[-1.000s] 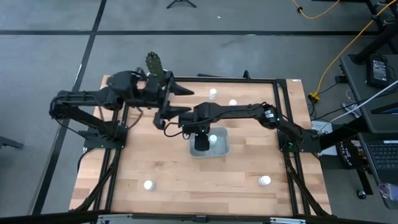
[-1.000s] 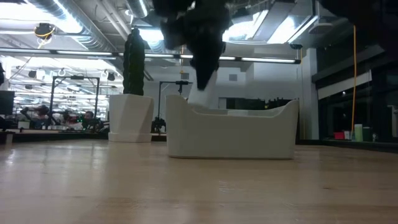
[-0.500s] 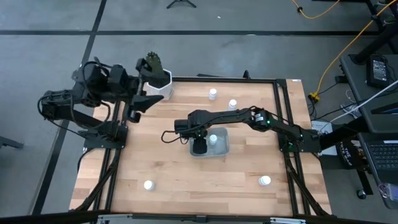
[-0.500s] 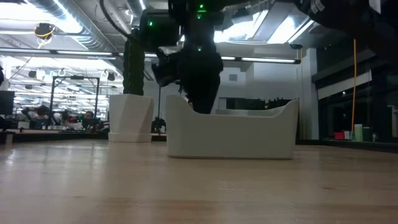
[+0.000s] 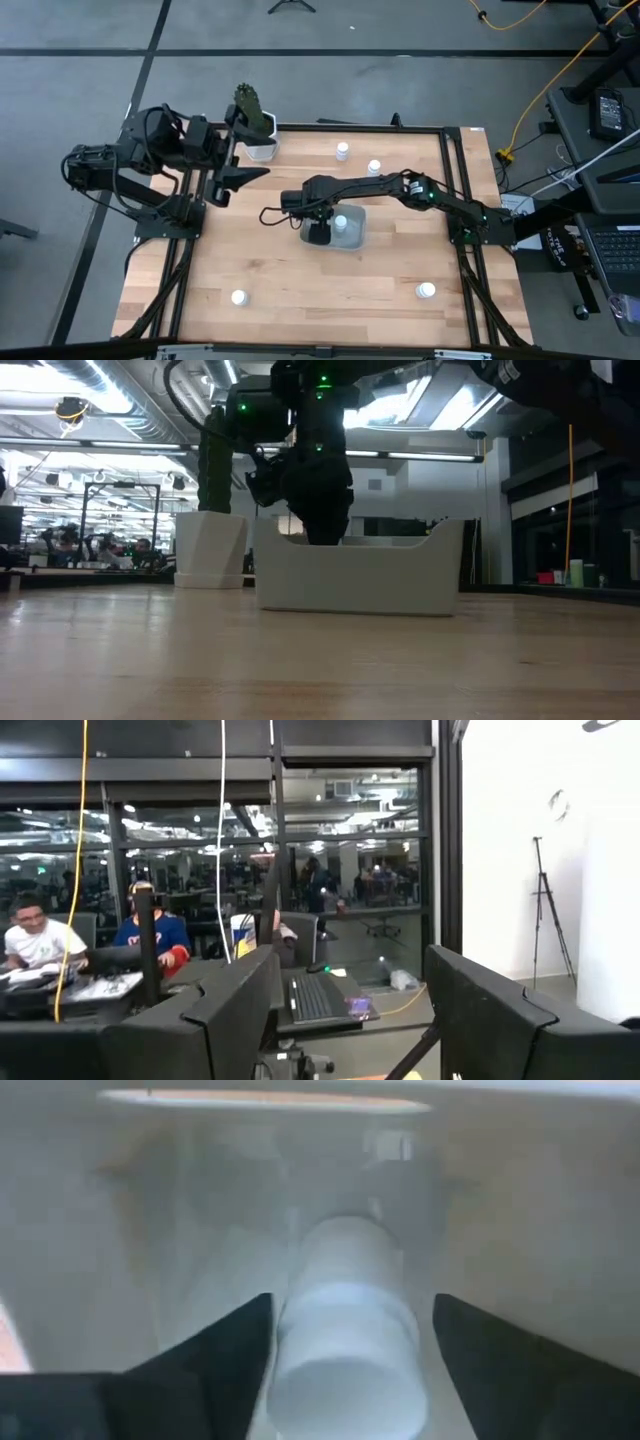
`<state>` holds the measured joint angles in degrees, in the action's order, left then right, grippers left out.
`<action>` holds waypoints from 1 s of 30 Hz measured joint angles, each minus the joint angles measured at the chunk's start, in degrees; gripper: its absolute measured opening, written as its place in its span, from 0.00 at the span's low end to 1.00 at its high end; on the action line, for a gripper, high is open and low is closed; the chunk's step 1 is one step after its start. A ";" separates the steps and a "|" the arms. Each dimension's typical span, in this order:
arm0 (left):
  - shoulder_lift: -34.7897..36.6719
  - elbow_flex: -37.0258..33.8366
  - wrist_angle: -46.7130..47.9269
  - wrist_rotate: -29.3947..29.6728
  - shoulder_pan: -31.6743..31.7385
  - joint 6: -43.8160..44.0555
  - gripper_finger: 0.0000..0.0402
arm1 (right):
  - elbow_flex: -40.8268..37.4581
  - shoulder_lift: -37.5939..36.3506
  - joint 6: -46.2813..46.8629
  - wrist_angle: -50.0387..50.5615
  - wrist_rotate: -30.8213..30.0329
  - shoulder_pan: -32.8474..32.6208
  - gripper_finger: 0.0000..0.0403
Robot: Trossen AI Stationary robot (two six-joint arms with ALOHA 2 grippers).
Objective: Pick and place pill bottles into a basket
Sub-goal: Put the white pill bottle into the gray bin
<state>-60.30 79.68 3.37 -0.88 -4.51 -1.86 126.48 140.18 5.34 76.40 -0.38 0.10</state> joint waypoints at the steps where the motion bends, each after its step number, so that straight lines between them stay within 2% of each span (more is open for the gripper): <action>1: -0.02 0.00 0.35 0.03 0.00 -0.01 0.63 | 0.10 -0.21 0.42 0.13 0.00 0.00 0.71; 6: -0.06 0.00 0.74 0.03 0.00 -1.08 0.63 | 3.78 -0.93 0.62 3.86 -0.02 0.00 0.75; 10: -0.06 0.00 1.58 0.01 0.00 -1.32 0.63 | 8.58 -1.52 0.53 8.12 -0.23 0.00 0.73; 13: -0.06 0.00 1.66 -0.16 -0.02 -1.32 0.63 | 6.70 -5.37 0.00 10.06 -3.48 0.59 0.70; 16: 0.00 0.00 1.66 -0.51 -0.93 -1.55 0.63 | 6.62 -8.36 -1.47 12.34 -9.00 2.85 0.67; 21: 0.07 0.00 2.36 0.06 -2.66 -4.93 0.63 | 6.53 -13.55 -4.77 12.99 -9.23 9.77 0.66; 26: 0.07 0.00 5.25 5.80 -2.97 -5.52 0.63 | 5.74 -17.83 -7.65 13.42 -8.38 18.23 0.65; 30: 0.07 0.00 9.53 14.21 -2.95 -3.65 0.63 | -0.46 -23.15 -10.13 12.81 -6.81 23.71 0.65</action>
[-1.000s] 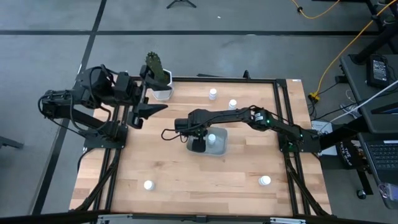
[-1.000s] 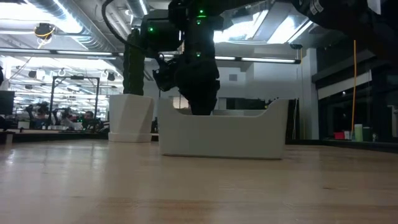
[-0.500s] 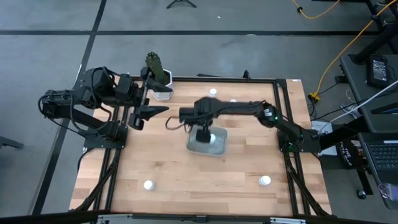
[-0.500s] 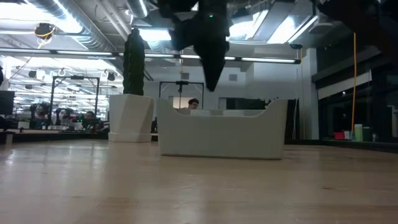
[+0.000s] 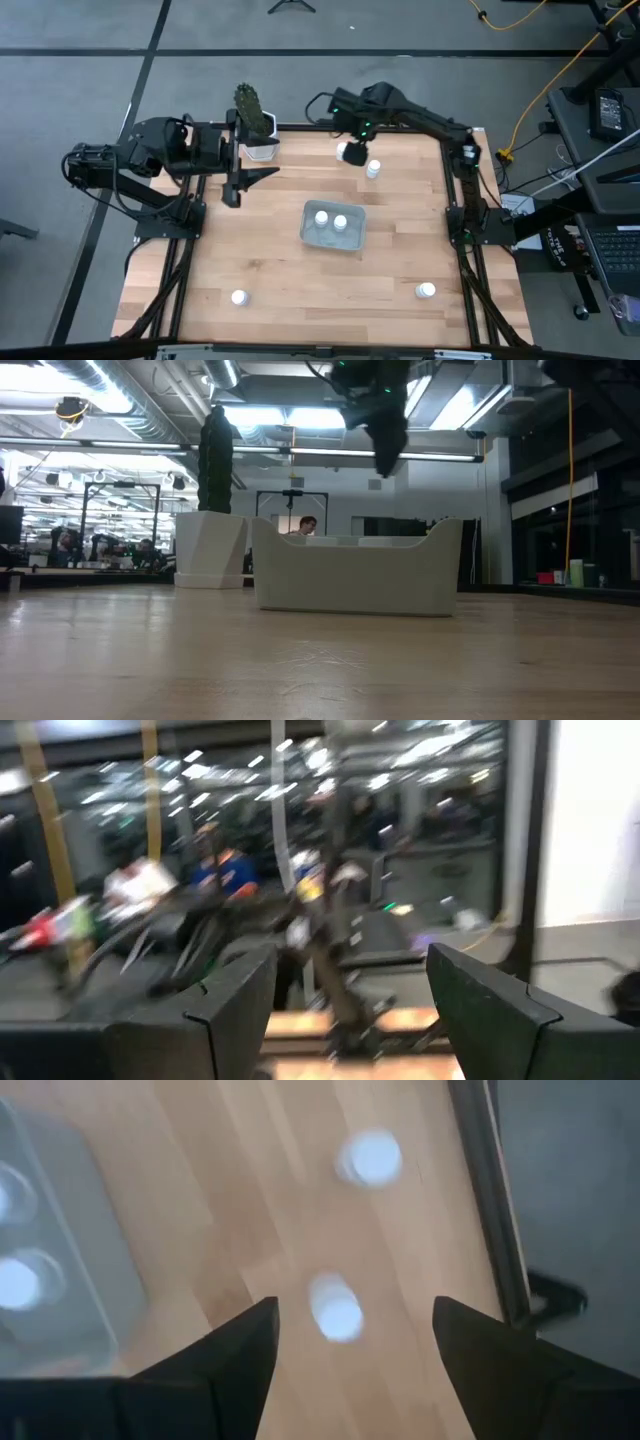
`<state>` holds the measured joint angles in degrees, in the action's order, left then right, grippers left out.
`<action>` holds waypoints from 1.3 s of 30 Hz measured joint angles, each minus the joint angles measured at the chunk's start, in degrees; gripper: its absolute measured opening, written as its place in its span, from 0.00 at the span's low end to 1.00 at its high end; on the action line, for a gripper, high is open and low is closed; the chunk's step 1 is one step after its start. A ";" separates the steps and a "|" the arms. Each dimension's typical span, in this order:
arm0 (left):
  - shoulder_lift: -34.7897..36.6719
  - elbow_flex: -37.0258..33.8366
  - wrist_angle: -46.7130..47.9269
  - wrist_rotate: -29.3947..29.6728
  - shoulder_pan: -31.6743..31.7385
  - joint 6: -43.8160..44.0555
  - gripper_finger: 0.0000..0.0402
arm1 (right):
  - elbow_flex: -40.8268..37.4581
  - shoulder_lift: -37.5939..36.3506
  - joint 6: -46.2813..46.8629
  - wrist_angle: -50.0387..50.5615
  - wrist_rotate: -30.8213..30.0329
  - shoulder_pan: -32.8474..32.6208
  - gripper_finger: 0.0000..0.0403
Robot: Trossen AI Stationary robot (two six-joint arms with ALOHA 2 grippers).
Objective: Pick and place pill bottles into a basket
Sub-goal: Put the white pill bottle into the gray bin
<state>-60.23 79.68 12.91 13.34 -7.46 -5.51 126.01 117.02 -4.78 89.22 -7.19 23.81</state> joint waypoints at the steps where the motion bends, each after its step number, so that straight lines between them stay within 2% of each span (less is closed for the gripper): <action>1: 0.00 0.00 1.30 2.14 0.00 0.20 0.63 | -2.64 -1.22 -0.19 -0.64 0.03 1.12 0.65; 5: 0.00 0.00 4.66 9.43 0.03 0.21 0.63 | -16.65 -7.63 0.05 -7.98 0.08 4.74 0.65; 10: -0.19 0.00 4.92 13.04 1.38 0.21 0.63 | -33.50 -12.59 0.14 -19.65 -0.64 6.59 0.65; 16: -0.43 0.00 2.42 14.11 6.00 0.30 0.63 | -43.49 -13.21 0.04 -26.16 -0.25 6.84 0.65; 21: -1.13 0.00 -1.43 14.10 9.63 0.74 0.63 | -46.95 -13.19 -0.01 -29.13 1.27 6.80 0.66; 32: -4.65 0.00 -2.33 9.13 12.94 6.38 0.63 | -45.98 -13.21 -0.45 -29.91 2.16 6.82 0.66; 39: -5.96 0.00 -2.57 9.03 12.96 6.29 0.63 | -45.98 -13.21 0.31 -30.08 2.92 7.25 0.79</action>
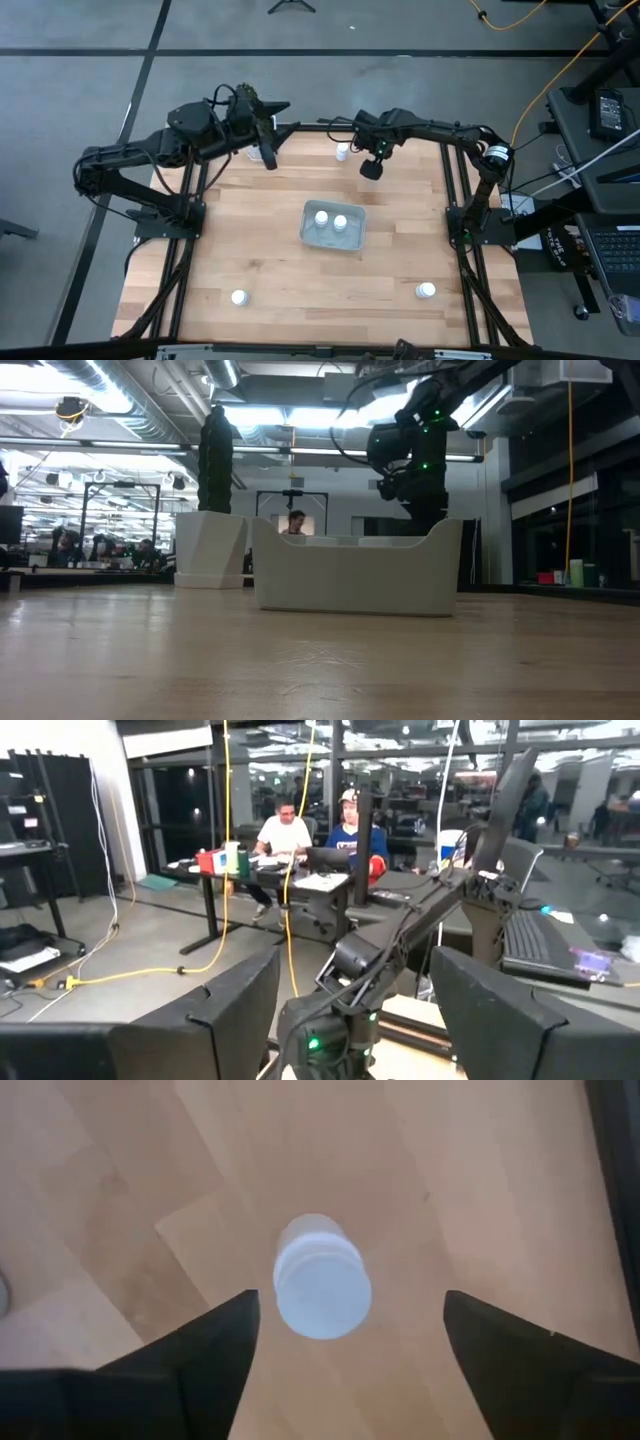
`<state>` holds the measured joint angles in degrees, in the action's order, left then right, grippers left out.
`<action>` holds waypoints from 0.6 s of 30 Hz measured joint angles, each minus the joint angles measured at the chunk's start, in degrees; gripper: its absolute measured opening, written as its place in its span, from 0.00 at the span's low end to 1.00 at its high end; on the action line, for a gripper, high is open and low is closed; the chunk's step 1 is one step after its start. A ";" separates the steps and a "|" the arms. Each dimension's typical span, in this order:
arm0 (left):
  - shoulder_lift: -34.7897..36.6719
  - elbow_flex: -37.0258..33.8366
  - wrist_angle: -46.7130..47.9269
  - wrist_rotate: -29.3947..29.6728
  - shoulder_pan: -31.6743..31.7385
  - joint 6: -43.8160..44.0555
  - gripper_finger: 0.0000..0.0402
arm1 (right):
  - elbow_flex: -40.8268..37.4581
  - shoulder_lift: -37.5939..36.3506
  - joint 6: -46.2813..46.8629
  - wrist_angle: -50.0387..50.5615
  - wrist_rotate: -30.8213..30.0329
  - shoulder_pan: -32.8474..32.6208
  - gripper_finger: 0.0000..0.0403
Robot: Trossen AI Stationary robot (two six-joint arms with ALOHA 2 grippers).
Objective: Pick and place pill bottles into a basket
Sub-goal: Put the white pill bottle into the gray bin
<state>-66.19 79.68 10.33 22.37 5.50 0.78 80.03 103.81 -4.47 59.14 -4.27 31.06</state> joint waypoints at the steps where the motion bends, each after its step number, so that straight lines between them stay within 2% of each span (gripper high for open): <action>1: -0.06 0.00 0.07 0.00 0.00 0.00 0.63 | 0.00 0.00 0.31 -0.13 0.02 0.07 0.81; 5: -0.11 0.00 0.05 0.00 0.00 0.00 0.63 | -0.73 0.00 0.98 -1.66 0.02 0.07 0.84; 9: -0.09 -0.02 -0.23 0.02 0.00 -0.02 0.63 | -3.01 0.01 1.18 -3.37 0.04 0.04 0.83; 18: -0.09 0.00 -0.86 0.02 -0.02 -0.02 0.63 | -7.73 0.02 1.25 -6.95 2.90 0.05 0.67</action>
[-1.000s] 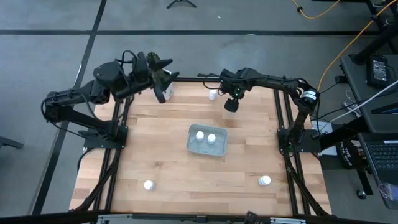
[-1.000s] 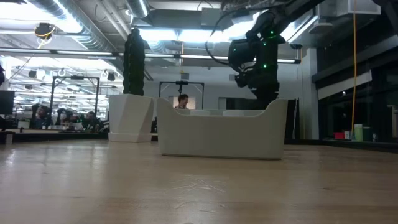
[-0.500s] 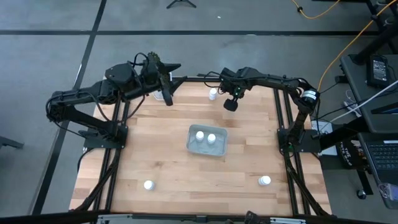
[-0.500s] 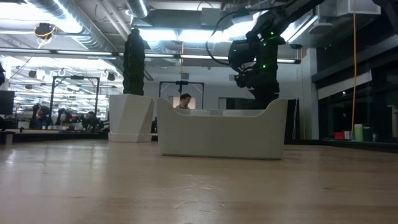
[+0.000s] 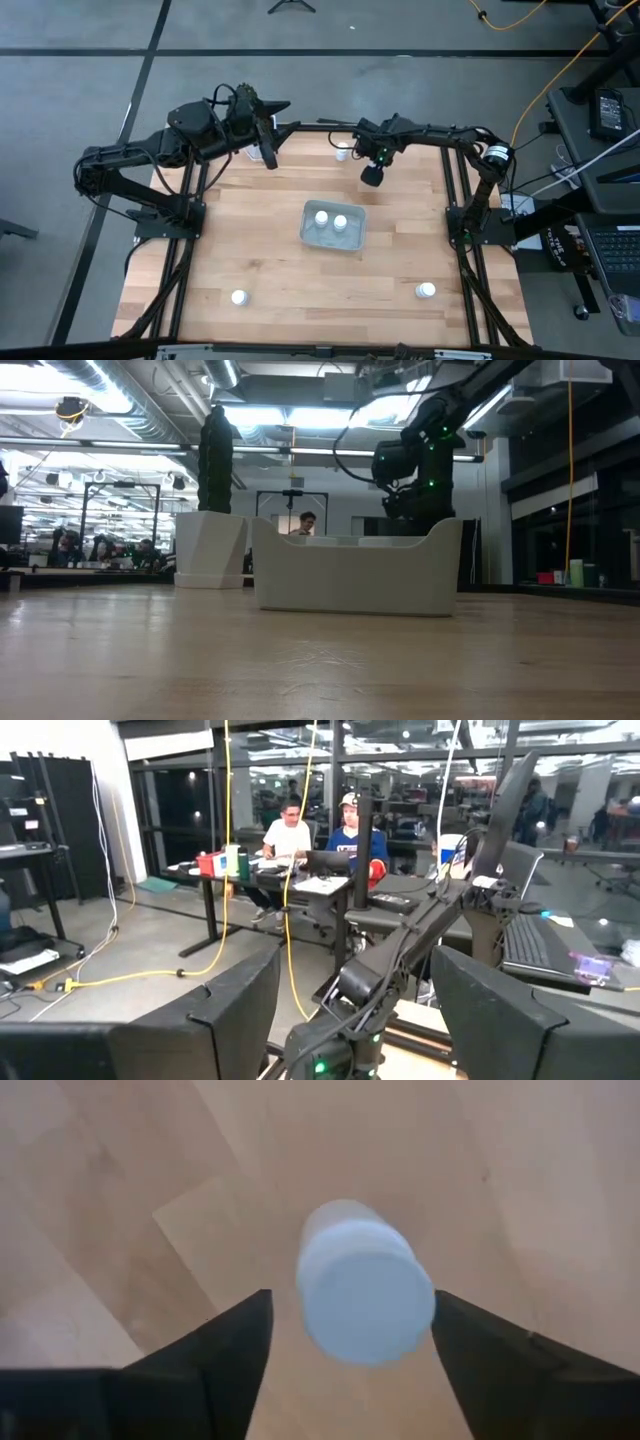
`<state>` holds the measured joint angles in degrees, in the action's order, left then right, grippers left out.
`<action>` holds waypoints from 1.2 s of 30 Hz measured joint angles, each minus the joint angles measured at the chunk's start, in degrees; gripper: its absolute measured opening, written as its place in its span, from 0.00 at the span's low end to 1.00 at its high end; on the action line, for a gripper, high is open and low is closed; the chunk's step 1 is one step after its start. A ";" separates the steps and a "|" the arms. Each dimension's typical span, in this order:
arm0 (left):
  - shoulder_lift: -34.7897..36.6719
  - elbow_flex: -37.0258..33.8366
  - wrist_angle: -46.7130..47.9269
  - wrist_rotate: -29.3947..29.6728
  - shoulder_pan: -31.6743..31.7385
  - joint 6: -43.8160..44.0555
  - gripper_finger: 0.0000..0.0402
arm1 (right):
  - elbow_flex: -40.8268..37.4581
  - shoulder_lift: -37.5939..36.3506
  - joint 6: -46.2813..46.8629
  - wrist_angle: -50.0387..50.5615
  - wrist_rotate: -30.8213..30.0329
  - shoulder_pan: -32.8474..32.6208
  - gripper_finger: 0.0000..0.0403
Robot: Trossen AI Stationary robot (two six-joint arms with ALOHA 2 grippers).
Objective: Pick and place pill bottles into a basket
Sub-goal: Put the white pill bottle into the gray bin
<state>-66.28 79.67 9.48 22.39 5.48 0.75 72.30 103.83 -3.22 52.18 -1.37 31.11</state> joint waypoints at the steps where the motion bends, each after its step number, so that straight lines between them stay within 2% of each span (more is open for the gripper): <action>1: 0.00 0.00 -0.24 0.00 0.00 0.00 0.63 | -0.23 0.00 -0.02 -0.64 0.16 0.00 0.64; 14: 0.00 0.01 -0.75 0.00 0.00 0.04 0.63 | -0.51 -0.02 -0.27 -3.62 1.71 0.00 0.38; 20: 0.00 -0.01 -0.70 -0.02 0.00 0.02 0.63 | -0.47 -0.02 -0.10 -2.53 1.75 -0.16 0.38; 25: 0.00 0.01 -0.68 -1.47 0.00 -0.06 0.63 | 1.62 0.09 -0.22 4.04 2.74 -1.37 0.38; 32: 0.00 0.01 -0.32 -1.01 0.00 -4.86 0.63 | 11.95 -0.22 0.10 15.60 2.73 -5.75 0.38; 36: 0.28 -0.02 -0.17 4.05 0.00 -9.07 0.63 | 20.26 -1.10 2.40 20.78 2.70 -9.76 0.38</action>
<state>-66.00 79.66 9.31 26.44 5.48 -8.32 92.56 102.74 -0.83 72.96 1.32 21.35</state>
